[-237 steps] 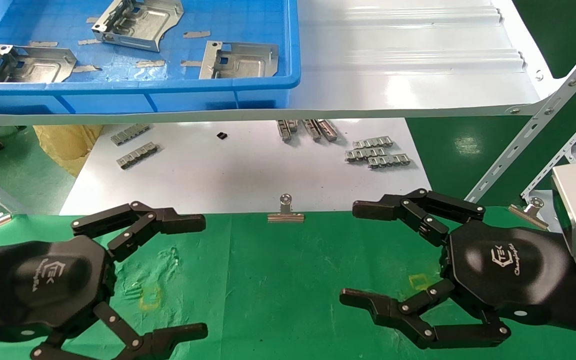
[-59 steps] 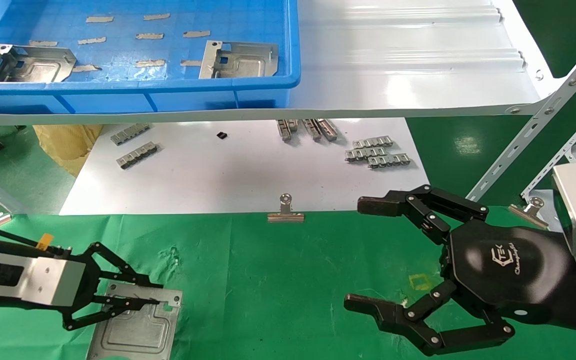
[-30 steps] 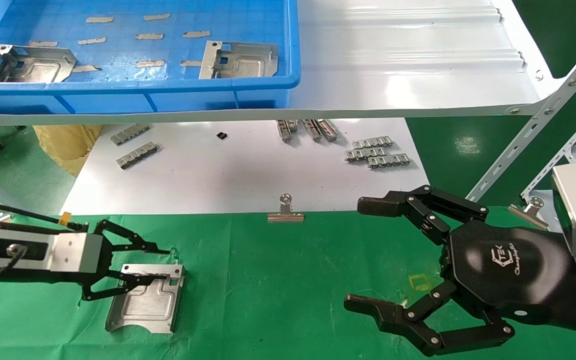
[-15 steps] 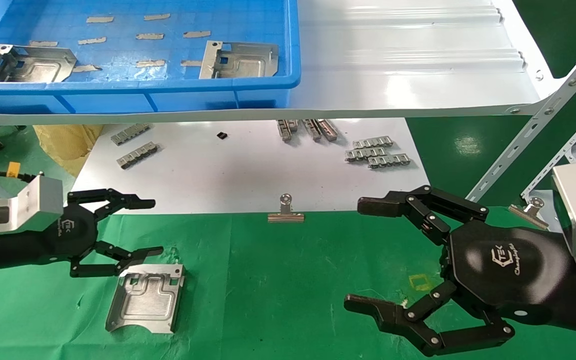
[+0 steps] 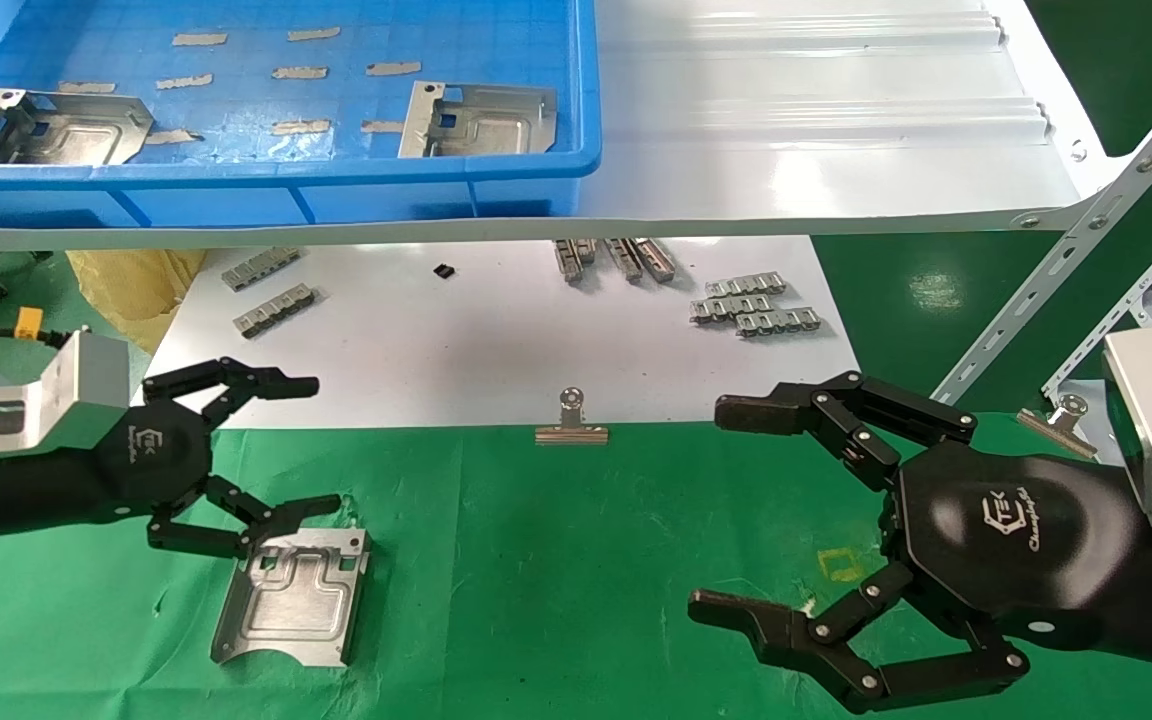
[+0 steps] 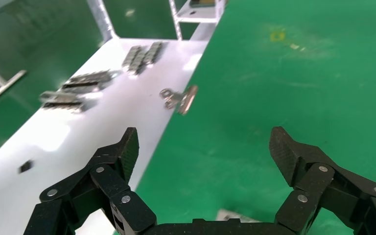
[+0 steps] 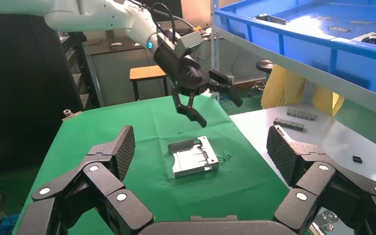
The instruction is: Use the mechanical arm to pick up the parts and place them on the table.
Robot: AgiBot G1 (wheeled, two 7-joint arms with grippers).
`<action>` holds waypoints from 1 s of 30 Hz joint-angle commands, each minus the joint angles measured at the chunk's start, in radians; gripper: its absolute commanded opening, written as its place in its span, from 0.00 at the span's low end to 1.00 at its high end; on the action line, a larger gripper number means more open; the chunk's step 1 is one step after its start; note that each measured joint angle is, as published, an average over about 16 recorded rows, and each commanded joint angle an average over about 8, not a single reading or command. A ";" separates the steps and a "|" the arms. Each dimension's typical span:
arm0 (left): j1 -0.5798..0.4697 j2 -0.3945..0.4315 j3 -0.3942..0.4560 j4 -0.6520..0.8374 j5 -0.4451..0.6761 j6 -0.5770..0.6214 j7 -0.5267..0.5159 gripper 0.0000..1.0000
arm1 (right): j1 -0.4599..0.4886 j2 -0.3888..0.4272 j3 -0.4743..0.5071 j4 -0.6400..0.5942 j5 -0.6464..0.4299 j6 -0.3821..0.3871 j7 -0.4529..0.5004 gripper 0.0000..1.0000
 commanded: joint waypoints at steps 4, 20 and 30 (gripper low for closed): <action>0.047 -0.013 -0.059 -0.085 -0.007 -0.009 -0.060 1.00 | 0.000 0.000 0.000 0.000 0.000 0.000 0.000 1.00; 0.203 -0.057 -0.255 -0.366 -0.032 -0.037 -0.259 1.00 | 0.000 0.000 0.000 0.000 0.000 0.000 0.000 1.00; 0.301 -0.085 -0.377 -0.542 -0.047 -0.055 -0.383 1.00 | 0.000 0.000 0.000 0.000 0.000 0.000 0.000 1.00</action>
